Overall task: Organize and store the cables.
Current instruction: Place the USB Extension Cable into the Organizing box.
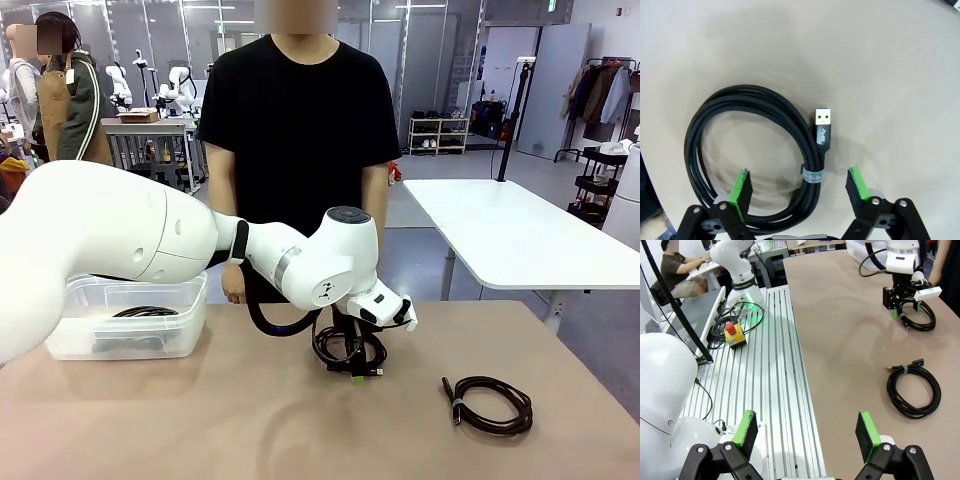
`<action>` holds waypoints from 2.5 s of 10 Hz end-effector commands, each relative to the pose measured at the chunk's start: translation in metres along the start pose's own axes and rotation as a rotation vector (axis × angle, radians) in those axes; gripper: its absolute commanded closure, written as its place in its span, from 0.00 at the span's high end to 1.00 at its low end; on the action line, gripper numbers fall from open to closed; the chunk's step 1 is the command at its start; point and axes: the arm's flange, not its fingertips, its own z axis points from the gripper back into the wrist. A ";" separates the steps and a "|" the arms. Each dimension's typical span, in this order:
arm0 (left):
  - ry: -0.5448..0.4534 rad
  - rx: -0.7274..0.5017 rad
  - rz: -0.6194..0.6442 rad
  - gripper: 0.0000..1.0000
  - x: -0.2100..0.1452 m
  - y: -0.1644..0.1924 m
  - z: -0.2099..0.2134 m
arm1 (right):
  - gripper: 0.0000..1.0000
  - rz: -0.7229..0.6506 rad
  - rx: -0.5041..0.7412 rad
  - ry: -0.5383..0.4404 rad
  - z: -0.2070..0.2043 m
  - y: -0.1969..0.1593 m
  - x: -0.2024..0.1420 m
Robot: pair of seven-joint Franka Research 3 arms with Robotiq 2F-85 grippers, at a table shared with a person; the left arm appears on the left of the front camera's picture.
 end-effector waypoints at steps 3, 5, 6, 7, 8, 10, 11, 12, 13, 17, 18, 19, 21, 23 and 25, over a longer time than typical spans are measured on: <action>0.023 -0.048 0.013 0.00 0.005 0.010 -0.003 | 1.00 0.006 -0.005 -0.004 0.001 0.001 -0.001; 0.017 -0.054 0.004 0.12 0.005 0.009 -0.002 | 1.00 0.006 -0.005 -0.004 0.001 0.001 -0.001; 0.026 -0.074 0.005 0.03 0.004 0.009 -0.001 | 1.00 0.006 -0.005 -0.004 0.001 0.001 -0.001; 0.021 -0.089 0.003 0.00 0.003 0.008 0.001 | 1.00 0.006 -0.005 -0.004 0.001 0.001 -0.001; 0.027 -0.098 0.014 0.00 0.001 0.009 0.003 | 1.00 0.006 -0.005 -0.004 0.001 0.001 -0.001; 0.008 -0.090 -0.003 0.00 -0.005 0.006 0.020 | 1.00 0.006 -0.005 -0.004 0.001 0.001 -0.001; 0.006 -0.079 -0.028 0.00 -0.010 0.002 0.034 | 1.00 0.006 -0.005 -0.004 0.001 0.001 -0.001; -0.020 -0.067 -0.070 0.00 -0.017 -0.002 0.058 | 1.00 0.006 -0.005 -0.004 0.001 0.001 -0.001; -0.033 -0.054 -0.115 0.05 -0.027 -0.007 0.084 | 1.00 0.006 -0.005 -0.004 0.001 0.001 -0.001; -0.064 -0.034 -0.138 0.05 -0.057 -0.028 0.121 | 1.00 0.006 -0.005 -0.004 0.001 0.001 -0.001; -0.072 -0.028 -0.129 0.05 -0.060 -0.029 0.120 | 1.00 0.006 -0.005 -0.004 0.001 0.001 -0.001; -0.077 -0.019 -0.144 0.05 -0.061 -0.030 0.117 | 1.00 0.006 -0.005 -0.004 0.001 0.001 -0.001; -0.031 -0.022 -0.115 0.05 -0.045 -0.016 0.125 | 1.00 0.006 -0.005 -0.004 0.001 0.001 -0.001; -0.031 -0.022 -0.115 0.05 -0.045 -0.016 0.125 | 1.00 0.006 -0.005 -0.004 0.001 0.001 -0.001; -0.031 -0.022 -0.115 0.05 -0.045 -0.016 0.125 | 1.00 0.006 -0.005 -0.004 0.001 0.001 -0.001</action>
